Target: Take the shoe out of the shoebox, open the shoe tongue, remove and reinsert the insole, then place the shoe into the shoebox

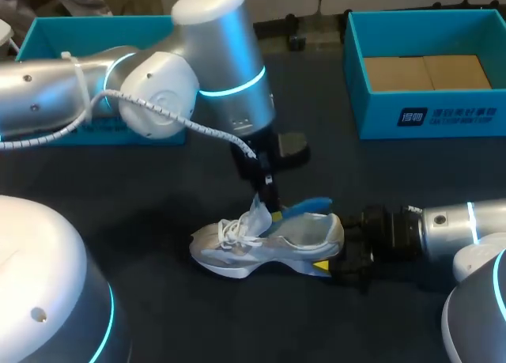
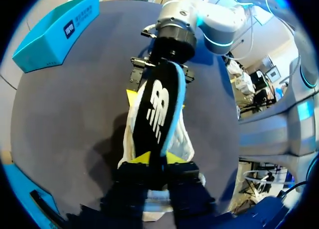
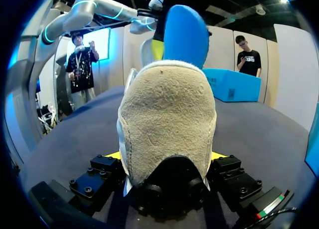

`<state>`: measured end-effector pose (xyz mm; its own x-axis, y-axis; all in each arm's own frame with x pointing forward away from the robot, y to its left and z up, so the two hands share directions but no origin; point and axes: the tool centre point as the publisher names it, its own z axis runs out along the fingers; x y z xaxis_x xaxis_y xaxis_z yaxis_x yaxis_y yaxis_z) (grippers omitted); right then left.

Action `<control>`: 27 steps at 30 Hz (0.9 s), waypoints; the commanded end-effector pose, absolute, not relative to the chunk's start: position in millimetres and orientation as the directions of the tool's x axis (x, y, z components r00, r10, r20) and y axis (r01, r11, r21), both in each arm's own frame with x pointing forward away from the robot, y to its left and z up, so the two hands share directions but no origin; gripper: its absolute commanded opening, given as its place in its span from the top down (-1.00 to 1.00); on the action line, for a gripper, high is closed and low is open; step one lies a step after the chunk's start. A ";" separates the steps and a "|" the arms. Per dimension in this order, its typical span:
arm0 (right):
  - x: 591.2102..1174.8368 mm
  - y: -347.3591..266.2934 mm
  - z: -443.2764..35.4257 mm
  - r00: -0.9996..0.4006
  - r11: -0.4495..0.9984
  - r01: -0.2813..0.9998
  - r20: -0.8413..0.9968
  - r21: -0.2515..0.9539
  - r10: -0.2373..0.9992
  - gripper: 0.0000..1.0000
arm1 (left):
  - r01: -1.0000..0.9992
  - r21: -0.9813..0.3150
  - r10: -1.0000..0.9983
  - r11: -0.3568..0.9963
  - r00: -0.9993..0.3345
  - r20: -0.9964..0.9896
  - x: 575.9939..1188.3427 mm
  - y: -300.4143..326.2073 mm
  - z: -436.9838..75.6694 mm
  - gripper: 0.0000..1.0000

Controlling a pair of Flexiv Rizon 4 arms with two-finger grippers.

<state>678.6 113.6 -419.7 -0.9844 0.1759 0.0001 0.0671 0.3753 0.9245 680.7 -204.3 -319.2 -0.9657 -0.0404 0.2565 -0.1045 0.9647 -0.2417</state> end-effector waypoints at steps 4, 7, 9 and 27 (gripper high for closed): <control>677.6 115.0 -420.1 -0.984 0.379 0.068 0.000 0.923 0.176 1.00 | -0.099 -0.245 -0.042 0.964 -0.972 0.229 673.2 -210.0 -312.5 0.15; 677.6 115.0 -420.1 -0.984 0.379 0.068 0.000 0.923 0.176 1.00 | -0.076 -0.249 -0.024 0.966 -0.978 0.207 669.0 -210.2 -307.0 0.15; 677.6 115.0 -420.1 -0.984 0.379 0.068 0.000 0.923 0.176 1.00 | -0.061 -0.254 -0.015 0.965 -0.983 0.183 665.0 -209.5 -301.4 0.14; 677.6 115.0 -420.1 -0.984 0.379 0.068 0.000 0.923 0.176 1.00 | -0.041 -0.244 -0.047 0.969 -0.999 -0.016 639.3 -225.4 -304.2 0.17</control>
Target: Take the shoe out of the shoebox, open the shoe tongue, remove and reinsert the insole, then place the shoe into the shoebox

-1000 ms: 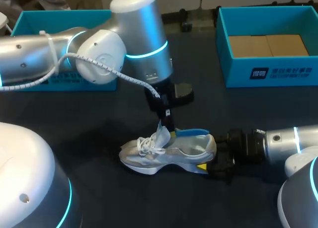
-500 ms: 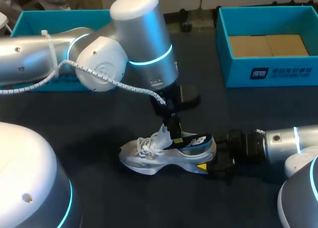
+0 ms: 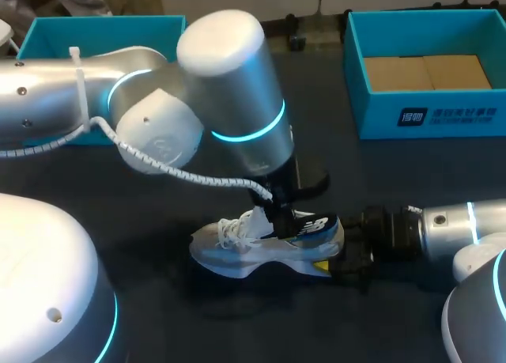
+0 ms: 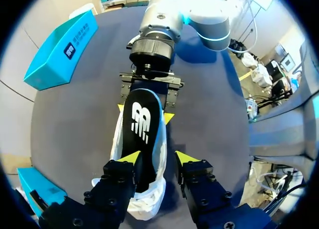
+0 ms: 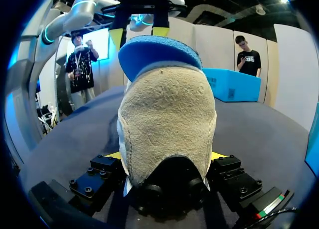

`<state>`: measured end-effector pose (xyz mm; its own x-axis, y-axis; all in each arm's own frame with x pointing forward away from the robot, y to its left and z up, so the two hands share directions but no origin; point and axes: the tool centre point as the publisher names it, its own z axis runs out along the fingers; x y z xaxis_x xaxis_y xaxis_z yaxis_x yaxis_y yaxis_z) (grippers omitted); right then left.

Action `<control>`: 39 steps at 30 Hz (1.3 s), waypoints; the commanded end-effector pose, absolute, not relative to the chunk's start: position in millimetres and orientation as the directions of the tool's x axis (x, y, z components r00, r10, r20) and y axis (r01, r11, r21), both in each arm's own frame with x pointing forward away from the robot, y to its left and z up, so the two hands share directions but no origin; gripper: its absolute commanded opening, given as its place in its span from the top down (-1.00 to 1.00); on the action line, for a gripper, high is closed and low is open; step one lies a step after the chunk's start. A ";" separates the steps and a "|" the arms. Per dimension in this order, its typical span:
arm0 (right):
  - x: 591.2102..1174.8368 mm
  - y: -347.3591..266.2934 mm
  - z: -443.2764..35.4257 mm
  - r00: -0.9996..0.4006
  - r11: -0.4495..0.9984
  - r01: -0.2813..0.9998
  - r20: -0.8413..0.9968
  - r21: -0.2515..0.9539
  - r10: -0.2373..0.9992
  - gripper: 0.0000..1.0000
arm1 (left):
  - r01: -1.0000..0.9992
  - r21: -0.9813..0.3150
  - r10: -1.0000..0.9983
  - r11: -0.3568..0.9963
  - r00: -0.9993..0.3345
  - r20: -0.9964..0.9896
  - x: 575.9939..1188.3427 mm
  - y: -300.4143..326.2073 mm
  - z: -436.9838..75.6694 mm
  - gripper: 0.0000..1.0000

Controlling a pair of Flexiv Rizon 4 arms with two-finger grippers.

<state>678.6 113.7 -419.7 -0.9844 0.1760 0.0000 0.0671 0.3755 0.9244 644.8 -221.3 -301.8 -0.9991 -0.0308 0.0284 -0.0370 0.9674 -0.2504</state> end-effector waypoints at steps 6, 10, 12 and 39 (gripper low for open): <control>677.6 115.0 -420.1 -0.984 0.379 0.068 0.000 0.923 0.176 1.00 | -0.051 -0.235 -0.075 0.971 -0.993 -0.094 633.4 -233.9 -308.7 0.20; 677.6 115.0 -420.1 -0.984 0.379 0.068 0.000 0.923 0.176 1.00 | -0.073 -0.238 -0.112 0.969 -0.981 -0.155 632.3 -240.5 -311.6 0.22; 677.6 115.0 -420.1 -0.984 0.379 0.068 0.000 0.923 0.176 1.00 | -0.084 -0.235 -0.128 0.968 -0.975 -0.180 631.3 -243.5 -315.7 0.23; 677.6 115.0 -420.1 -0.984 0.379 0.068 0.000 0.923 0.176 1.00 | -0.197 -0.246 -0.279 0.949 -0.888 -0.366 629.5 -249.1 -329.3 0.38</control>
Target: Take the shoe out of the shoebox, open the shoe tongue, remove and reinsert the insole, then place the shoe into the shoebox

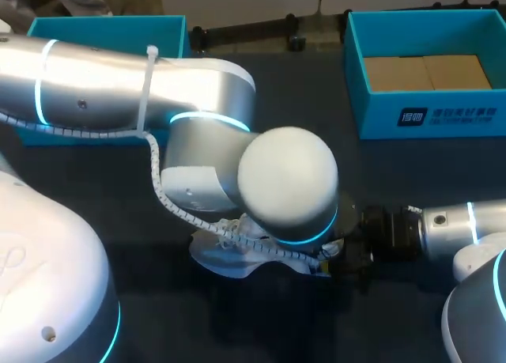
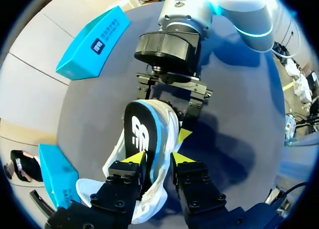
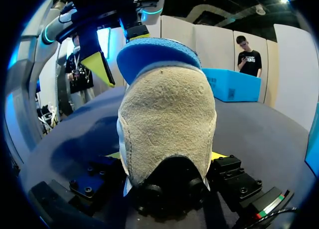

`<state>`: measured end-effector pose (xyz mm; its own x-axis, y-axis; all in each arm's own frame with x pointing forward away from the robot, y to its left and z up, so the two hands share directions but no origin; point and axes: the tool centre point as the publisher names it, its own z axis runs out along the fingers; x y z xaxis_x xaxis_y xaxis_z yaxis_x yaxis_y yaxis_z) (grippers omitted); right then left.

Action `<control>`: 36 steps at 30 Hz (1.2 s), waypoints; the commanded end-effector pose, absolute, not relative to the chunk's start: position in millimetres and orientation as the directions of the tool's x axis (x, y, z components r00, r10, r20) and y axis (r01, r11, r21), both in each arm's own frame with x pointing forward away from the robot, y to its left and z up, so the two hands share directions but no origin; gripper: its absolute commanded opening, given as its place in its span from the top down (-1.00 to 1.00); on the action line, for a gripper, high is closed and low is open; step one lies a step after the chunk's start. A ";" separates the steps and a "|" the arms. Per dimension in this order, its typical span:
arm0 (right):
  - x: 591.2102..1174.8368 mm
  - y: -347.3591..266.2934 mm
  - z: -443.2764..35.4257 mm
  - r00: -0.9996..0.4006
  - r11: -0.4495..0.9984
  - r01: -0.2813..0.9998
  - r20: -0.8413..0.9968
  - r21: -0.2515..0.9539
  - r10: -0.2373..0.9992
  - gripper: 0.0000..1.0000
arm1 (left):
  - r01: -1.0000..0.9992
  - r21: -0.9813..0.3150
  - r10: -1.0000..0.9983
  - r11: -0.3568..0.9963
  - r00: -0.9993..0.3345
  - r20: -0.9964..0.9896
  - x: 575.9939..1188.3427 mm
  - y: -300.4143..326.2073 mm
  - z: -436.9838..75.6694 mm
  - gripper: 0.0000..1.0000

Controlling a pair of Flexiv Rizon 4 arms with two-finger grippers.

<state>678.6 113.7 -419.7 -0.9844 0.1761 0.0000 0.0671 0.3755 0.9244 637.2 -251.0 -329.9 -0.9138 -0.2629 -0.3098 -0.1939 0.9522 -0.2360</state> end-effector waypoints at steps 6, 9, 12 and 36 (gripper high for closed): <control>677.6 115.0 -420.1 -0.984 0.379 0.068 0.000 0.923 0.176 1.00 | -0.209 -0.254 -0.300 0.944 -0.861 -0.409 629.9 -253.3 -330.6 1.00; 677.6 115.0 -420.1 -0.984 0.379 0.068 0.000 0.923 0.176 1.00 | -0.214 -0.257 -0.306 0.943 -0.860 -0.409 631.5 -254.4 -328.5 1.00; 677.6 115.0 -420.1 -0.984 0.379 0.068 0.000 0.923 0.176 1.00 | -0.206 -0.264 -0.303 0.942 -0.861 -0.408 628.1 -252.3 -319.9 1.00; 677.6 115.0 -420.1 -0.984 0.379 0.068 0.000 0.923 0.176 1.00 | -0.140 -0.334 -0.276 0.932 -0.871 -0.406 601.5 -237.0 -265.0 0.34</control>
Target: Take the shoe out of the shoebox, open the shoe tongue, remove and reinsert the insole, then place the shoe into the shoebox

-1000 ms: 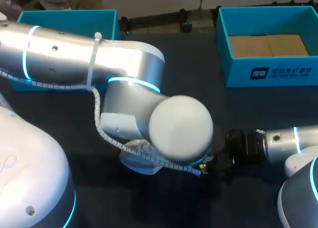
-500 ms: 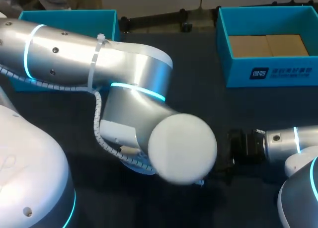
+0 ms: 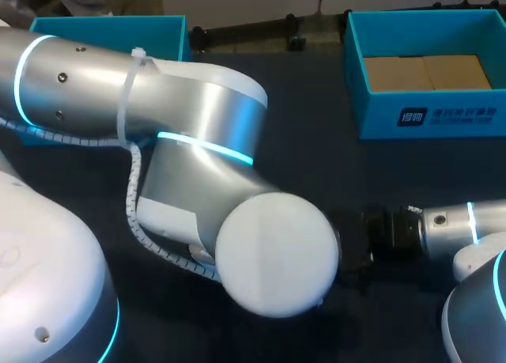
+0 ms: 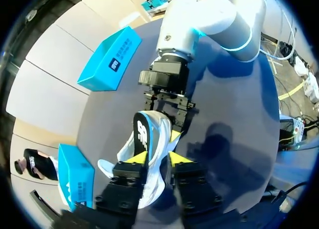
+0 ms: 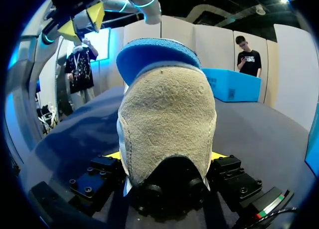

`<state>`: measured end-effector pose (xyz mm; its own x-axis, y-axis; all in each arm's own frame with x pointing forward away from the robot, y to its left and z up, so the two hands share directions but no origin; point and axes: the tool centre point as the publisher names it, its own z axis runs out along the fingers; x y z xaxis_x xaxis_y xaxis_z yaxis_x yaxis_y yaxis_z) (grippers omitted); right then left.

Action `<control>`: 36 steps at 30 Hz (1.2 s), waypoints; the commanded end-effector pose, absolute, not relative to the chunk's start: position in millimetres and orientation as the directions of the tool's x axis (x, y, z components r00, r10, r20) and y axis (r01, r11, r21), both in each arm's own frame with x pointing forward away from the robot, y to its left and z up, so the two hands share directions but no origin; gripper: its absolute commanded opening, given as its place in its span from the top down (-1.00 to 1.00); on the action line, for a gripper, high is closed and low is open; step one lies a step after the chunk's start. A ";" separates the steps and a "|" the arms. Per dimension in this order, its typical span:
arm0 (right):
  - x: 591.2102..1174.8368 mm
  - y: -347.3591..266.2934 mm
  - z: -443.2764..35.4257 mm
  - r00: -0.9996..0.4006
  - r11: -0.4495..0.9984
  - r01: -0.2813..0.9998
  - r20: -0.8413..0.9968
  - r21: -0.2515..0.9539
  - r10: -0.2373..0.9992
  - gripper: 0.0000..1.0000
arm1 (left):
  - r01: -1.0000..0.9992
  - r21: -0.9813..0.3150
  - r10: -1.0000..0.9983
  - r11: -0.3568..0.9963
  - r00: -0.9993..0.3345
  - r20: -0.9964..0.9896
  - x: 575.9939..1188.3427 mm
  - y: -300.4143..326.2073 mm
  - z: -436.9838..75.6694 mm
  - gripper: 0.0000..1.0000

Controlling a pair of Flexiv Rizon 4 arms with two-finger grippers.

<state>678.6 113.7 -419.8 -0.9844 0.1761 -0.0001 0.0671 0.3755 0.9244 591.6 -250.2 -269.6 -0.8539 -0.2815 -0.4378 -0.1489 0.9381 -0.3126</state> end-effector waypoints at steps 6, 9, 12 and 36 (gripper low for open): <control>677.6 115.0 -420.1 -0.984 0.379 0.068 0.000 0.923 0.176 1.00 | -0.132 -0.363 -0.289 0.922 -0.860 -0.421 612.4 -237.9 -270.1 0.40; 677.6 115.0 -420.1 -0.984 0.379 0.068 0.000 0.923 0.176 1.00 | -0.138 -0.369 -0.300 0.919 -0.854 -0.426 619.3 -238.2 -275.7 0.42; 677.6 115.0 -420.1 -0.984 0.379 0.068 0.000 0.923 0.176 1.00 | -0.145 -0.365 -0.300 0.920 -0.858 -0.418 626.5 -239.8 -281.9 0.42; 677.6 115.0 -420.1 -0.984 0.379 0.068 0.000 0.923 0.176 1.00 | -0.174 -0.308 -0.284 0.935 -0.889 -0.358 655.7 -253.4 -316.8 0.40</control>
